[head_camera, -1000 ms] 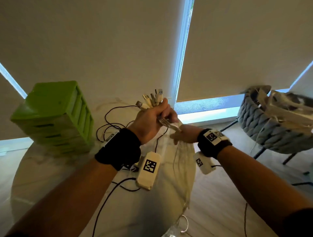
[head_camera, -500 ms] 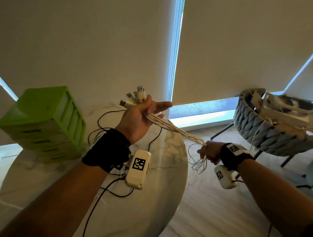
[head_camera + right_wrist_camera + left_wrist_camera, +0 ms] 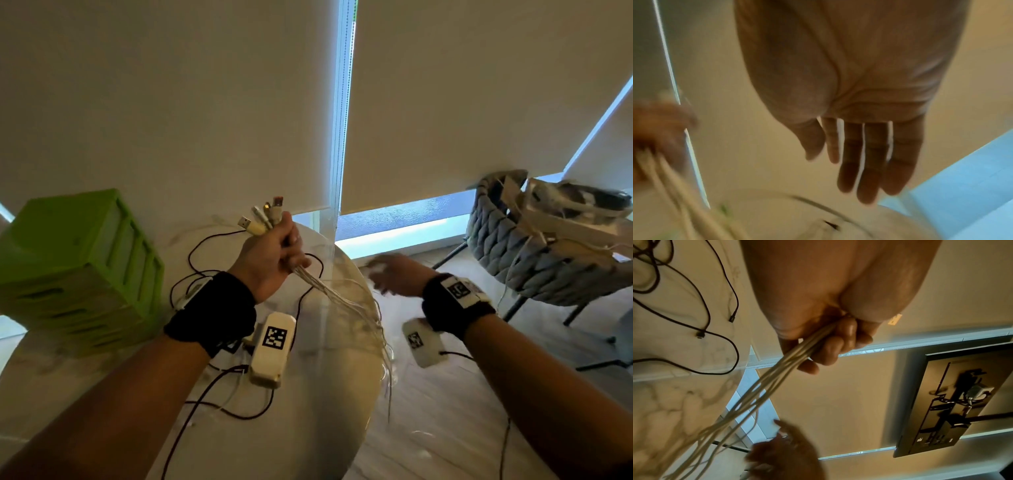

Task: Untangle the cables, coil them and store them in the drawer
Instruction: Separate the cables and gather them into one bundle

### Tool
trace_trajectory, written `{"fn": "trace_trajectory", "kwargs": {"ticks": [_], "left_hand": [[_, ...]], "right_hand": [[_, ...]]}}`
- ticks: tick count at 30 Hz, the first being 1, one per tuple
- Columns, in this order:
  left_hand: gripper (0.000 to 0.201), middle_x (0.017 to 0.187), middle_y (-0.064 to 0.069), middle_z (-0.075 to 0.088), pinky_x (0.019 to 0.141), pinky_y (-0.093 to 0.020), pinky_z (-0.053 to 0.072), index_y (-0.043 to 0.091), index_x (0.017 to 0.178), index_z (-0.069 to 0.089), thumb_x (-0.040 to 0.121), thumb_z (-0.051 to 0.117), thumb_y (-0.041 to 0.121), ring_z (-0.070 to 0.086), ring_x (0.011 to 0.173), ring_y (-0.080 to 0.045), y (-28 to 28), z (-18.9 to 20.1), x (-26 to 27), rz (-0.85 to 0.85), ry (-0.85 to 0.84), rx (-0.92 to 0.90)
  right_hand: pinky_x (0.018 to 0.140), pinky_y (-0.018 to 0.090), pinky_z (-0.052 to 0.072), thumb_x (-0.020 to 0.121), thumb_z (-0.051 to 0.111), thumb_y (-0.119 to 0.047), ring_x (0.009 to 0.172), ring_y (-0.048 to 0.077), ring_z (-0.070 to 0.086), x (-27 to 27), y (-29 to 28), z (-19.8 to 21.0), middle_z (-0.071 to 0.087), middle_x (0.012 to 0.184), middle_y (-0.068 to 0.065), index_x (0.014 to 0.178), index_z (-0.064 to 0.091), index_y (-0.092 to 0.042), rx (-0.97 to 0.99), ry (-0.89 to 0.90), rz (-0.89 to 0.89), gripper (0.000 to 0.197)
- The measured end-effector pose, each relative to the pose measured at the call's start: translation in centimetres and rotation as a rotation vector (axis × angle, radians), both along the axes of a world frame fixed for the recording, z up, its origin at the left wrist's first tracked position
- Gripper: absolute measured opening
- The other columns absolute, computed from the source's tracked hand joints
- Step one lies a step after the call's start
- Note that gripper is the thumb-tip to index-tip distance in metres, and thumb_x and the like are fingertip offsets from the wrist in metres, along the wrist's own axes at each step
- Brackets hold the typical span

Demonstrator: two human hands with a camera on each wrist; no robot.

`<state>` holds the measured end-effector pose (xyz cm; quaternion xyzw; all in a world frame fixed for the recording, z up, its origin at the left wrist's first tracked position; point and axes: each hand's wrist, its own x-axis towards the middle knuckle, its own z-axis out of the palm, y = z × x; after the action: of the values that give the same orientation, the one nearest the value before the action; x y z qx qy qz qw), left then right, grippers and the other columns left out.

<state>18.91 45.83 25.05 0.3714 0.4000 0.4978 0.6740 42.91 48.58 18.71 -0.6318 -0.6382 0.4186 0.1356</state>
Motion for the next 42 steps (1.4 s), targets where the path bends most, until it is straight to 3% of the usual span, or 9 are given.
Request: {"fn": "trace_trajectory", "kwargs": {"ticks": [6,13,20,26,30,34,37,39,42], "left_hand": [[0.032,0.046,0.004,0.039,0.059,-0.032,0.028,0.012,0.07,0.047,0.1,0.045,0.023,0.028,0.039,-0.01,-0.2,0.4,0.1,-0.092,0.184,-0.021],[0.031,0.057,-0.011,0.048,0.051,-0.031,0.045,0.005,0.078,0.052,0.102,0.032,0.009,0.043,0.055,-0.024,-2.4,0.6,-2.0,-0.158,0.371,0.083],[0.023,0.082,-0.013,0.047,0.066,-0.039,0.042,0.02,0.093,0.048,0.1,0.034,0.003,0.045,0.075,-0.029,-3.9,0.6,-3.9,-0.154,0.373,0.091],[0.018,0.068,-0.014,0.05,0.06,-0.037,0.045,0.009,0.089,0.048,0.101,0.035,0.004,0.051,0.06,-0.024,-4.7,0.8,-4.1,-0.164,0.427,0.13],[0.032,0.059,-0.01,0.057,0.078,-0.052,0.052,0.003,0.082,0.054,0.103,0.034,0.016,0.059,0.058,-0.024,-4.9,0.8,-4.8,-0.142,0.272,0.064],[0.045,0.053,-0.003,0.048,0.061,-0.029,0.049,0.014,0.06,0.046,0.1,0.04,0.034,0.05,0.052,-0.016,-3.1,0.9,-7.4,0.078,-0.099,-0.054],[0.063,0.048,-0.004,0.042,0.066,-0.031,0.042,0.018,0.043,0.035,0.1,0.03,0.044,0.046,0.049,-0.018,-2.1,1.4,-9.6,0.182,-0.346,-0.048],[0.066,0.049,-0.003,0.044,0.07,-0.033,0.045,0.018,0.042,0.036,0.1,0.028,0.046,0.048,0.05,-0.018,-1.8,1.3,-11.2,0.246,-0.483,-0.045],[0.065,0.046,-0.002,0.043,0.077,-0.035,0.048,0.018,0.043,0.037,0.101,0.028,0.046,0.049,0.056,-0.018,-2.0,0.3,-11.8,0.279,-0.557,-0.05]], "right_hand": [[0.083,0.026,0.052,0.098,0.048,-0.035,0.096,0.01,0.063,-9.5,-1.5,10.4,0.064,0.102,-0.001,0.125,0.056,-0.022,0.319,0.578,0.075,0.031],[0.087,0.039,0.049,0.099,0.046,-0.029,0.093,0.022,0.058,-14.5,-2.9,11.4,0.062,0.1,0.006,0.1,0.065,-0.011,0.532,0.068,0.408,0.025],[0.068,0.024,0.042,0.092,0.057,-0.037,0.08,0.015,0.051,-16.9,-4.6,10.8,0.048,0.09,-0.005,0.09,0.051,-0.023,0.678,0.016,0.508,0.015],[0.079,0.033,0.051,0.098,0.048,-0.018,0.087,0.019,0.06,-18.1,-4.6,10.6,0.058,0.101,0.002,0.11,0.064,-0.011,0.765,0.057,0.478,0.021],[0.081,0.024,0.054,0.098,0.051,-0.03,0.091,0.006,0.066,-17.7,-4.7,11.1,0.058,0.103,-0.006,0.135,0.049,-0.02,0.56,0.488,0.314,0.039],[0.081,0.027,0.05,0.091,0.055,-0.044,0.09,0.005,0.063,-17.5,-4.8,6.9,0.061,0.103,-0.005,0.129,0.046,-0.027,0.051,0.717,0.353,0.043],[0.079,0.031,0.05,0.1,0.047,-0.027,0.073,0.008,0.06,-17.5,-5.2,3.4,0.06,0.077,-0.007,0.113,0.055,-0.029,-0.072,0.547,0.462,0.015],[0.066,0.027,0.047,0.103,0.039,-0.031,0.061,0.007,0.049,-17.2,-4.8,2.7,0.049,0.065,-0.01,0.102,0.062,-0.02,-0.113,0.477,0.44,0.025],[0.06,0.027,0.037,0.103,0.035,-0.03,0.059,0.01,0.042,-17.5,-3.8,2.2,0.046,0.066,-0.006,0.087,0.059,-0.016,0.23,0.217,0.347,0.032]]}}
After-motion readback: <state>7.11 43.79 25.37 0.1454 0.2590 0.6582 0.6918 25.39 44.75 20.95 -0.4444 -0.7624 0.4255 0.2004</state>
